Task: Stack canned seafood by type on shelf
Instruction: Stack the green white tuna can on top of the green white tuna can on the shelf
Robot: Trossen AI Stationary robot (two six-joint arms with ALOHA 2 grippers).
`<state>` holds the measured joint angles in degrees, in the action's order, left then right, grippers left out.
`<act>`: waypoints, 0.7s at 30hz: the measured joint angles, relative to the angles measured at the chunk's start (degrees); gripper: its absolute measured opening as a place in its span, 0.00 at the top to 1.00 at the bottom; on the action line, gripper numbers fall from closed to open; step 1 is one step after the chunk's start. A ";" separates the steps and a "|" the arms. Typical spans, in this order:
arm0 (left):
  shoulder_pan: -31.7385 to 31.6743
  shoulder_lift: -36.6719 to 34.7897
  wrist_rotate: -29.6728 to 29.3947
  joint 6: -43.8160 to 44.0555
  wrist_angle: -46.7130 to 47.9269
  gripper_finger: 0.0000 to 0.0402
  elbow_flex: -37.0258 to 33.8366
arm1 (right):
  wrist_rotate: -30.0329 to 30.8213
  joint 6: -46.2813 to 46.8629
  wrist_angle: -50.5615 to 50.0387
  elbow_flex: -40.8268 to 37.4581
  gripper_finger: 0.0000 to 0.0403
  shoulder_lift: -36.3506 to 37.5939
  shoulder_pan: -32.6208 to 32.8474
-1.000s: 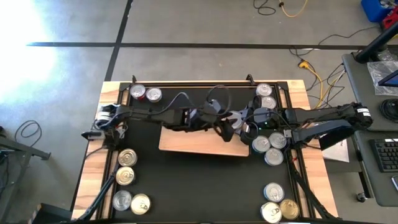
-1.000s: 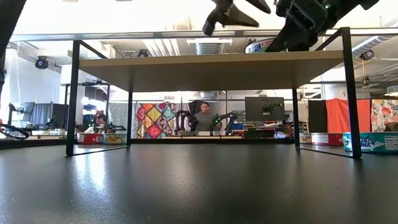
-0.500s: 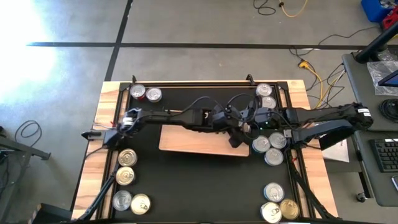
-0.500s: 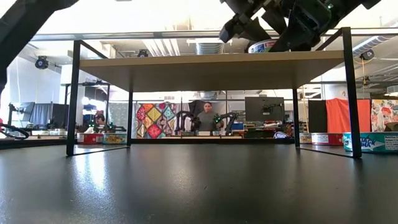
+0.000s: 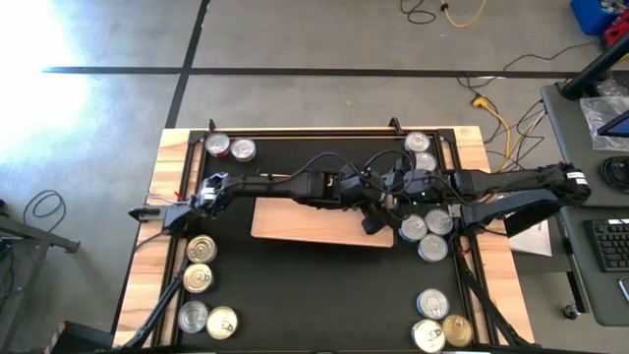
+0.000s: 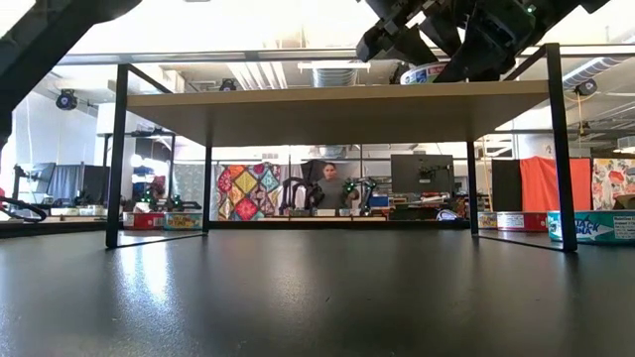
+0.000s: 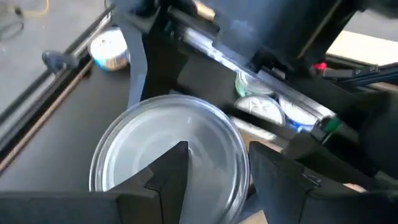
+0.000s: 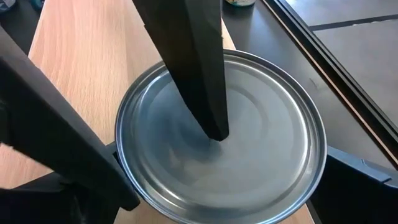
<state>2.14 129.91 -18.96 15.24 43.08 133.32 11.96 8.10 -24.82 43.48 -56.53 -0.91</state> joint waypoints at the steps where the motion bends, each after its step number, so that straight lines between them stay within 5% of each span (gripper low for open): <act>1: 0.08 -0.07 -0.36 -1.26 -1.49 0.61 0.00 | -0.01 0.29 -0.11 -0.01 0.01 0.00 0.00; 6: 1.57 -1.23 -6.14 -10.34 -5.19 0.62 0.00 | 0.01 0.70 -0.09 -0.01 0.01 0.00 0.00; 10: 2.19 -1.40 -5.04 -13.22 -7.06 0.67 0.02 | 0.01 0.78 0.03 -0.01 0.01 0.00 0.00; 21: -0.47 -1.27 -2.64 -10.07 -6.94 0.98 -3.62 | 0.04 0.83 0.13 -0.01 0.01 0.00 0.00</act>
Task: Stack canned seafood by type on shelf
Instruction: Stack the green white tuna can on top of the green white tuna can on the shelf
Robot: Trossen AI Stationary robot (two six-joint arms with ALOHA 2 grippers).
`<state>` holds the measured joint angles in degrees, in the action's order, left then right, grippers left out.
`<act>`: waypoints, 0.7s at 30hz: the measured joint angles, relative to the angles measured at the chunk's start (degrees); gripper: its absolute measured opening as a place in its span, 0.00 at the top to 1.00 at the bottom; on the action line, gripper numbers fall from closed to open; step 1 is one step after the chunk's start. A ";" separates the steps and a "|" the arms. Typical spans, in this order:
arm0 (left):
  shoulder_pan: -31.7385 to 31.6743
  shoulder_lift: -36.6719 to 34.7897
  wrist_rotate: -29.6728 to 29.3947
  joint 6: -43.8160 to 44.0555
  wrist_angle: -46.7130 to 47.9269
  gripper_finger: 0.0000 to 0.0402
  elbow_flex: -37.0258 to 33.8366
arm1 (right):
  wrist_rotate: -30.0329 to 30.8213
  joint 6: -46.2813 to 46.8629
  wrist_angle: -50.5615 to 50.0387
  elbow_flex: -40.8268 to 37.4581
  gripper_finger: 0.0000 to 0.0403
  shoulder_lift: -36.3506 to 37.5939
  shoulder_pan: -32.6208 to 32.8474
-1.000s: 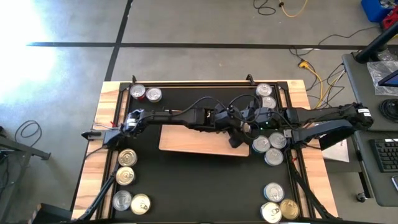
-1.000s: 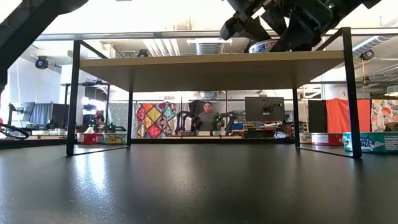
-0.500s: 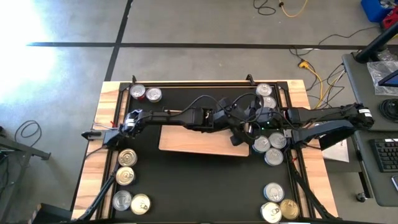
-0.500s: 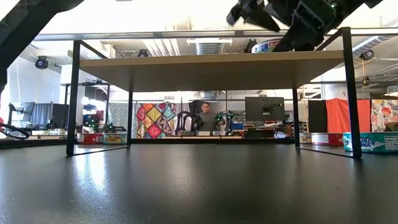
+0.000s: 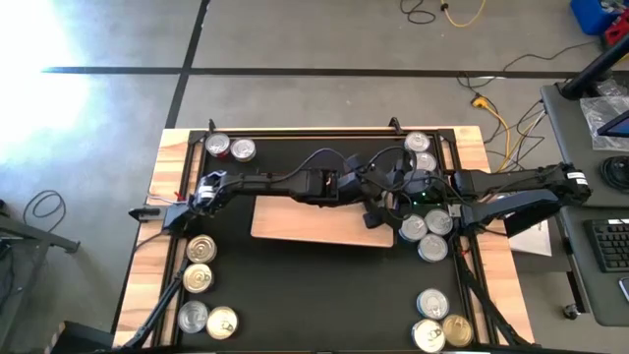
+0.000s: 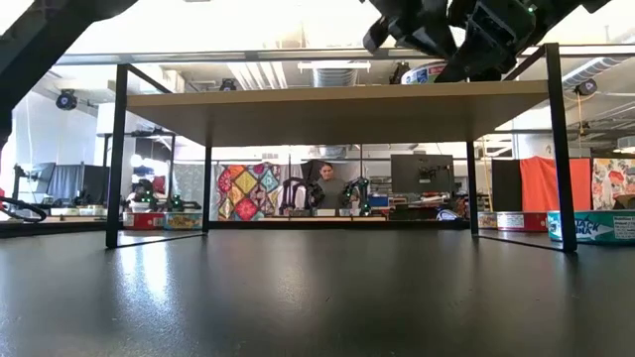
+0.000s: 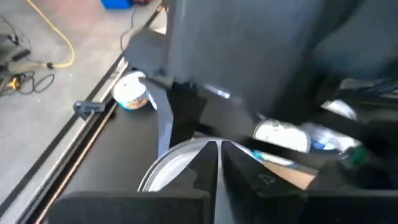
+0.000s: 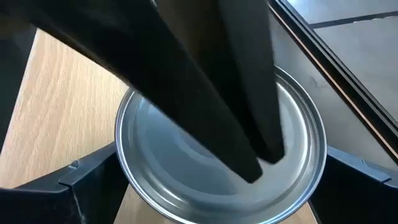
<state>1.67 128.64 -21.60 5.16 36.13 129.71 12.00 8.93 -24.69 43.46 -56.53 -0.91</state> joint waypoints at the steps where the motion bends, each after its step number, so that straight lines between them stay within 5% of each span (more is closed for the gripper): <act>1: 0.00 0.00 0.07 0.27 0.33 0.98 -0.38 | 0.16 0.02 -0.11 0.00 0.01 0.00 0.01; 13: 0.02 -0.10 0.54 1.03 2.25 1.00 -1.04 | 1.11 0.96 -0.62 0.02 0.01 -0.26 0.04; 21: -2.66 -0.41 13.88 0.95 -0.04 1.00 -2.71 | 1.06 1.06 -1.12 0.02 0.01 -0.26 0.02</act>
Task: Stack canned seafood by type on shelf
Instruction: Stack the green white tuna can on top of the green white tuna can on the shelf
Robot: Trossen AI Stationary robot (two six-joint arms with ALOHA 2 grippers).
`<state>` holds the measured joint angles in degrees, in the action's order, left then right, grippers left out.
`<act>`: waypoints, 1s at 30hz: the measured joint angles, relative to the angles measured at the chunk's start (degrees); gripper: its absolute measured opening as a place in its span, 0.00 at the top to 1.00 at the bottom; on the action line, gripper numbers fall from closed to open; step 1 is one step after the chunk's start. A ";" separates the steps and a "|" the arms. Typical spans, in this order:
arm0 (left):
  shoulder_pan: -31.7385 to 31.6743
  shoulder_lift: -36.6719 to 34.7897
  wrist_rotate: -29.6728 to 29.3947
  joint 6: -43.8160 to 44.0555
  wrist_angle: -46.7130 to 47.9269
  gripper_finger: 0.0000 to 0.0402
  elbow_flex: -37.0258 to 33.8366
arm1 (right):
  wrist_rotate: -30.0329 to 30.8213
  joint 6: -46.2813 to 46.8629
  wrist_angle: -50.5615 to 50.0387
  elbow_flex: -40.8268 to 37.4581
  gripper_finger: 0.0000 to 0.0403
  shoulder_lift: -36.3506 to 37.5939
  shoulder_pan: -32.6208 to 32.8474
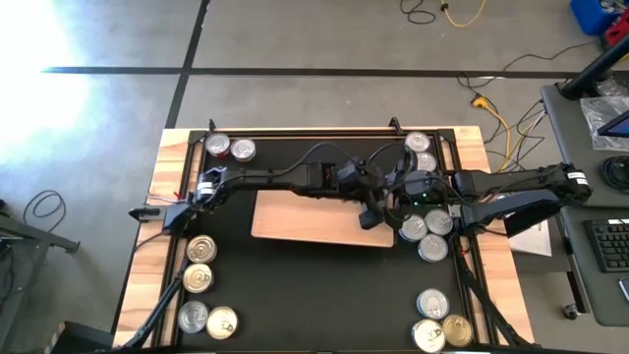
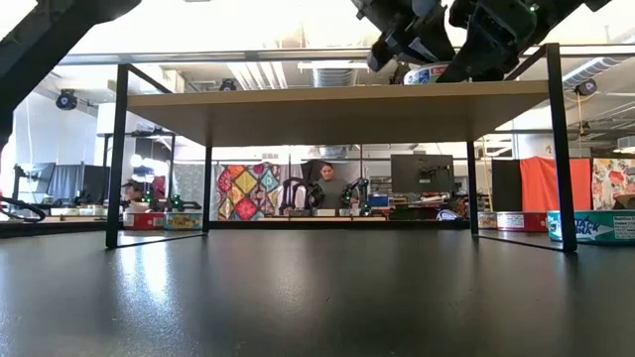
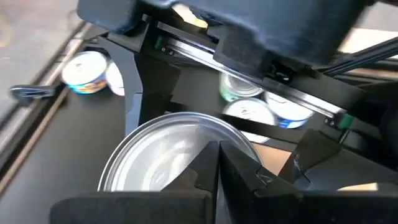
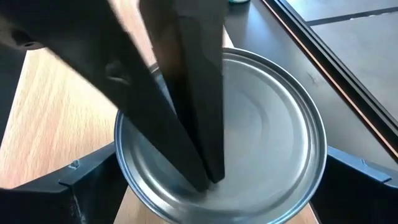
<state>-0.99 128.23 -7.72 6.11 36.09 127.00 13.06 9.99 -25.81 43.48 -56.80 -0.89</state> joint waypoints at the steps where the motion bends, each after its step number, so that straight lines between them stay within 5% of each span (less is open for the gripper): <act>1: -0.32 -0.01 1.30 -0.02 -0.42 1.00 -0.34 | 0.00 0.06 -0.14 0.00 0.01 0.00 -0.02; 15: -0.92 -0.29 4.00 -0.12 -1.65 1.00 -5.05 | -1.80 -0.07 -2.54 1.63 0.01 1.65 -0.04; 30: -0.55 -0.18 3.50 -0.80 -2.67 1.00 -5.50 | -2.65 -0.62 -23.97 21.69 0.01 3.39 0.07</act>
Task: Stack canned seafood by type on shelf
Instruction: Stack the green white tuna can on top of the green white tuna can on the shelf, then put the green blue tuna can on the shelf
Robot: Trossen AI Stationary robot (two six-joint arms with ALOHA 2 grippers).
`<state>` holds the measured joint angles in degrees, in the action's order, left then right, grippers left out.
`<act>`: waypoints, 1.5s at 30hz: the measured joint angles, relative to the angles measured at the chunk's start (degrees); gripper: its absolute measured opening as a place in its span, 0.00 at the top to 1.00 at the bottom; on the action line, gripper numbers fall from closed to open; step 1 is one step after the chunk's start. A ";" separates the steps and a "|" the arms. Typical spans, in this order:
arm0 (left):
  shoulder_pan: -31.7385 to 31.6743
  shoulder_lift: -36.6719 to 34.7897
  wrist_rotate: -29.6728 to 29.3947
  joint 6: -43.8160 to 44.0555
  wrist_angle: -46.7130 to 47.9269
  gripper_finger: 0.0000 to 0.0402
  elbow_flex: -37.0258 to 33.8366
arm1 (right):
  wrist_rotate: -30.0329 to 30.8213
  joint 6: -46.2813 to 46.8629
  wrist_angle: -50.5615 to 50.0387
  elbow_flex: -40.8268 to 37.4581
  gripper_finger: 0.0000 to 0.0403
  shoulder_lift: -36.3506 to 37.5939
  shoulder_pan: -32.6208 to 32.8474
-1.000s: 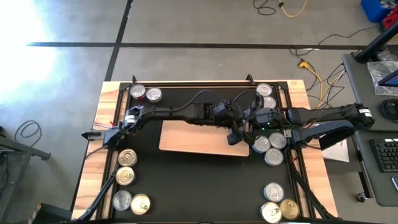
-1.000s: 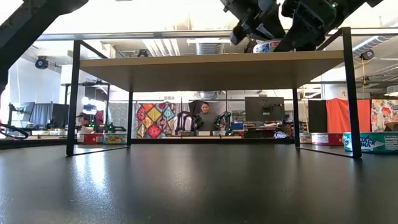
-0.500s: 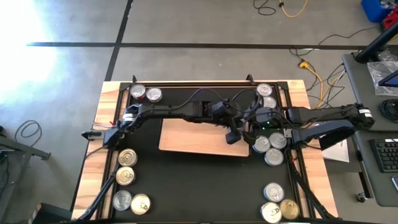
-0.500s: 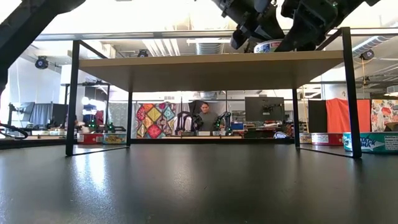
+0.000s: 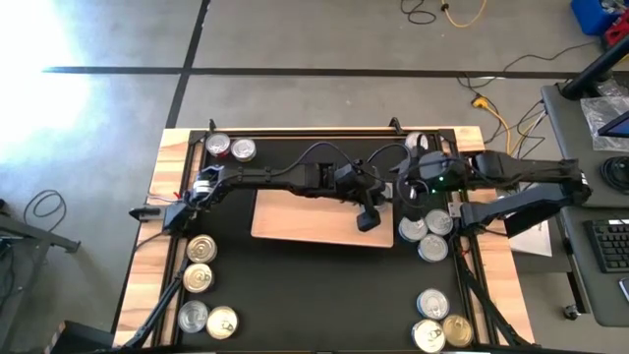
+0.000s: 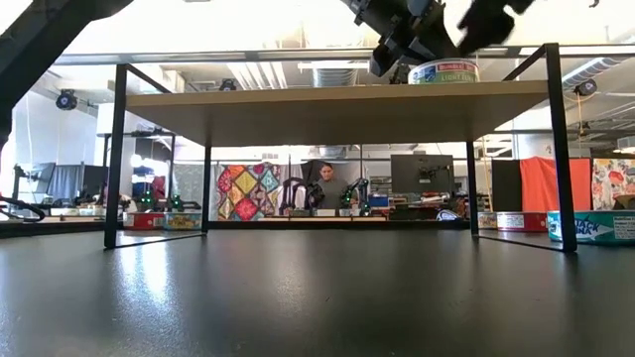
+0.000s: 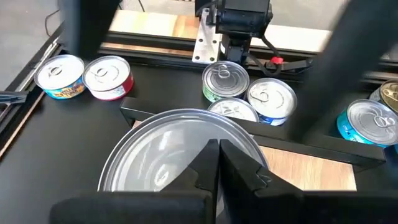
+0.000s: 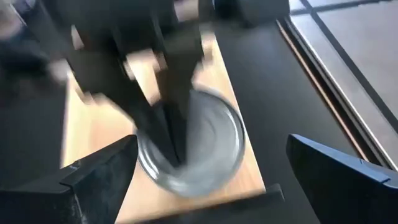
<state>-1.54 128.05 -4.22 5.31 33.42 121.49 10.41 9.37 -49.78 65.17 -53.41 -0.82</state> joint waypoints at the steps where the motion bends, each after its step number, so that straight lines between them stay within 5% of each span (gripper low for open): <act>1: -0.02 0.00 -0.41 -0.16 0.01 1.00 0.00 | -0.12 0.02 -1.81 1.15 0.01 0.00 0.04; 12: -0.03 -0.24 -1.04 -0.97 0.51 1.00 1.71 | -0.11 8.61 -15.83 4.07 0.01 1.18 1.89; 18: 0.03 -1.01 -1.25 -3.39 2.61 0.99 3.36 | -0.36 17.02 -16.92 1.79 0.01 1.11 9.09; 28: 0.04 -2.12 -1.43 -3.49 4.13 0.75 3.41 | 0.14 36.81 -15.86 -8.10 0.01 -0.14 28.76; 35: 1.17 -2.25 -1.34 -2.27 6.63 0.61 9.15 | 2.41 43.69 -4.46 -14.34 0.01 -5.64 35.88; 38: 2.76 -2.74 -4.91 -5.20 10.50 0.59 13.59 | 6.40 45.22 -4.48 -15.33 0.01 -8.98 36.45; 45: 4.78 -12.02 -14.74 -7.90 15.85 0.60 6.58 | 9.76 46.88 -3.61 -14.99 0.01 -14.30 36.43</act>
<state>3.24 116.03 -18.97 -2.59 49.27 128.07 20.17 56.25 -53.40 50.18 -67.71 35.62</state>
